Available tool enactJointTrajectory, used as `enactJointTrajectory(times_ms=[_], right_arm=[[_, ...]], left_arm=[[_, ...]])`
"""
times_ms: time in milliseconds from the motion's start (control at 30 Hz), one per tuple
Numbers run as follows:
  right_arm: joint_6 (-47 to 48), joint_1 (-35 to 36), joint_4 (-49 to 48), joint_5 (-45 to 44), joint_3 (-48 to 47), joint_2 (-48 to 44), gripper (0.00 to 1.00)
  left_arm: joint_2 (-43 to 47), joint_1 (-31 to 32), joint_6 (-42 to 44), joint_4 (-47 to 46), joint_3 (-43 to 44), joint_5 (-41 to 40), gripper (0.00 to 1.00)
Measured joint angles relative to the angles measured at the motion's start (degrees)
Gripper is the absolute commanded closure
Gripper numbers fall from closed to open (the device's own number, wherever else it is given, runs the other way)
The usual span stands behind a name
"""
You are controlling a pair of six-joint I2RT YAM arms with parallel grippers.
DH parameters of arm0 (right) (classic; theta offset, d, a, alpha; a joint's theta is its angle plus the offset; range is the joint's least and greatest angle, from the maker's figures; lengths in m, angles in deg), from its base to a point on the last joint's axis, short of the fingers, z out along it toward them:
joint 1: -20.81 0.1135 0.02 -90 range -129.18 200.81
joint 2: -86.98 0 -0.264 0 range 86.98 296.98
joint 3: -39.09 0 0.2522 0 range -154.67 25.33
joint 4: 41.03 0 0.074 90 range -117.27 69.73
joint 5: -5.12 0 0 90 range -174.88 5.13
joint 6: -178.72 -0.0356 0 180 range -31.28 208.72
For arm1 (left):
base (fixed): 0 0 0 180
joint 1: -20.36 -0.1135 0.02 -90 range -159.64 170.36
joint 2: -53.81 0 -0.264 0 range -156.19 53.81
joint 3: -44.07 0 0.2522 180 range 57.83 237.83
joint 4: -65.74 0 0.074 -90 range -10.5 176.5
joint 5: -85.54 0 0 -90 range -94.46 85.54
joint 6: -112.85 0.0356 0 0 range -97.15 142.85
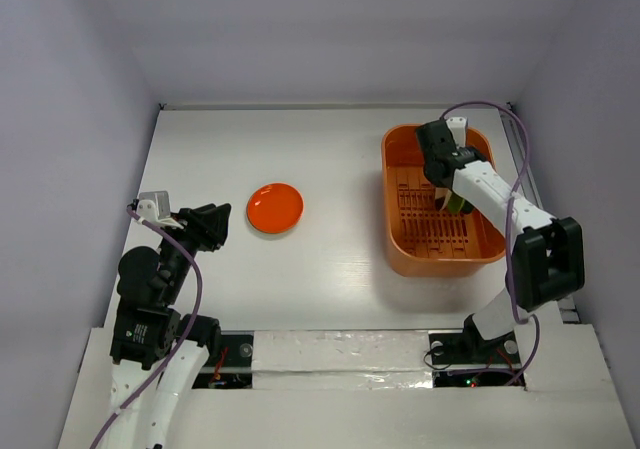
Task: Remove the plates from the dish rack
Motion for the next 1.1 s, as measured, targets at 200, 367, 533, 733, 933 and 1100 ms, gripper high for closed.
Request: enactJointTrajectory(times_ms=[200, 367, 533, 733, 933, 1100], right_arm=[[1.11, 1.57, 3.21, -1.6, -3.61, -0.57, 0.94], [1.92, 3.82, 6.95, -3.5, -9.4, -5.14, 1.0], [2.03, 7.96, 9.07, -4.92, -15.5, -12.79, 1.0], [-0.5, 20.04, 1.46, -0.48, -15.67, -18.16, 1.0], [-7.32, 27.5, -15.63, 13.75, -12.17, -6.23, 1.0], [-14.05, 29.73, -24.2, 23.85, -11.8, 9.81, 1.0]], left_arm=[[0.0, 0.0, -0.02, 0.0, 0.0, -0.02, 0.63], [0.0, 0.0, -0.02, 0.0, 0.0, -0.02, 0.63], [0.0, 0.0, -0.02, 0.0, 0.0, -0.02, 0.63], [0.0, -0.04, -0.02, 0.0, 0.0, -0.02, 0.63], [0.0, -0.04, -0.02, 0.0, 0.0, -0.07, 0.63], [0.0, -0.04, -0.02, 0.0, 0.0, -0.07, 0.63]])
